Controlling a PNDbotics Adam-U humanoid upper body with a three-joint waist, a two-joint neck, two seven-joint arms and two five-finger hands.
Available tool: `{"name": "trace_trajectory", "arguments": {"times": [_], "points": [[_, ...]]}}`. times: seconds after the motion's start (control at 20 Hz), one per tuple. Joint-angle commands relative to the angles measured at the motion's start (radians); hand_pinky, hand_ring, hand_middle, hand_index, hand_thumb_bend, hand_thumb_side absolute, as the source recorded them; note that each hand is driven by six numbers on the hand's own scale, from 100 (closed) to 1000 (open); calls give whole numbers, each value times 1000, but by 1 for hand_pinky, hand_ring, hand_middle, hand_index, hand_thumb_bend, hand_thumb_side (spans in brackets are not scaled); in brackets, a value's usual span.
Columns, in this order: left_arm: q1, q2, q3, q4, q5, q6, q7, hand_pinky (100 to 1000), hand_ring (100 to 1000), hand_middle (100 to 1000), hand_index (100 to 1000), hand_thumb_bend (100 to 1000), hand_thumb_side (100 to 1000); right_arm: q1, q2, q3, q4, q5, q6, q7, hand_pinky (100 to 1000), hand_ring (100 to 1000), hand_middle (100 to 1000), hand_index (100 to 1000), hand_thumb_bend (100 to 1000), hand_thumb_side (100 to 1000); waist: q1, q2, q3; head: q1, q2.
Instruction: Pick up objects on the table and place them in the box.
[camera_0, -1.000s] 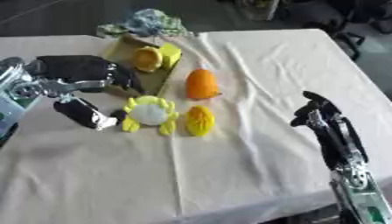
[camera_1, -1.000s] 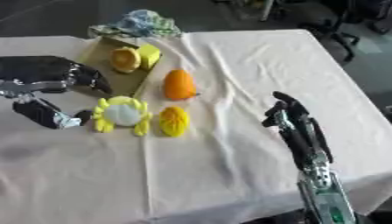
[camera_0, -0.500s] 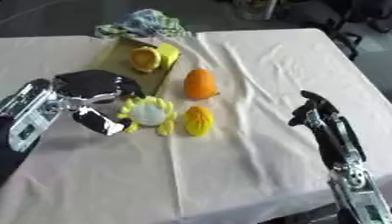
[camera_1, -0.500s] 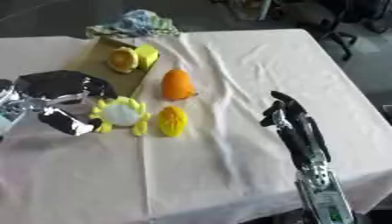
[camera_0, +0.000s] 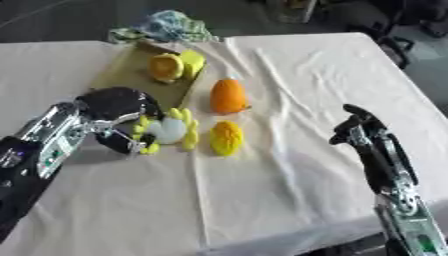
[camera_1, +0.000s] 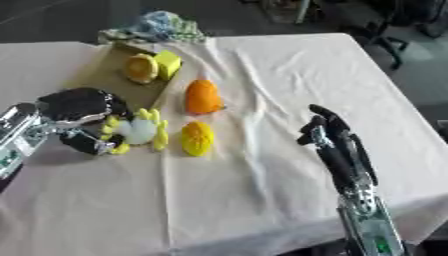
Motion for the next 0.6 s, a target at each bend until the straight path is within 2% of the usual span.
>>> {"name": "trace_trajectory", "arguments": {"times": [0.05, 0.15, 0.3, 0.35, 0.5, 0.6], "points": [[-10, 12, 25, -8, 8, 21, 68, 453, 297, 328, 615, 100, 171, -6, -14, -2, -9, -2, -1, 1, 555, 497, 503, 848, 100, 598, -11, -6, 0, -1, -3], [-10, 15, 41, -19, 26, 44, 117, 404, 244, 254, 554, 100, 173, -6, -13, -3, -9, -2, -1, 0, 555, 497, 503, 848, 100, 598, -11, -6, 1, -2, -3], [-8, 20, 49, -36, 51, 69, 157, 401, 240, 249, 549, 100, 173, -6, -13, -4, -10, -2, -1, -1, 555, 497, 503, 848, 100, 598, -11, -6, 0, -2, -3], [-12, 22, 70, -51, 70, 87, 176, 385, 211, 213, 515, 100, 187, -6, -13, -4, -10, -2, -1, -1, 555, 498, 503, 848, 100, 600, -11, -6, 1, -3, -3], [-28, 27, 111, -85, 114, 143, 196, 398, 214, 217, 522, 100, 196, -5, -12, -4, -9, -2, 0, -1, 556, 497, 503, 847, 100, 601, -11, -6, 1, -4, -3], [-47, 14, 136, -67, 129, 179, 188, 411, 219, 222, 529, 100, 205, -4, -12, -3, -9, -3, 0, 0, 556, 498, 503, 847, 100, 601, -11, -7, 0, -5, -3]]}}
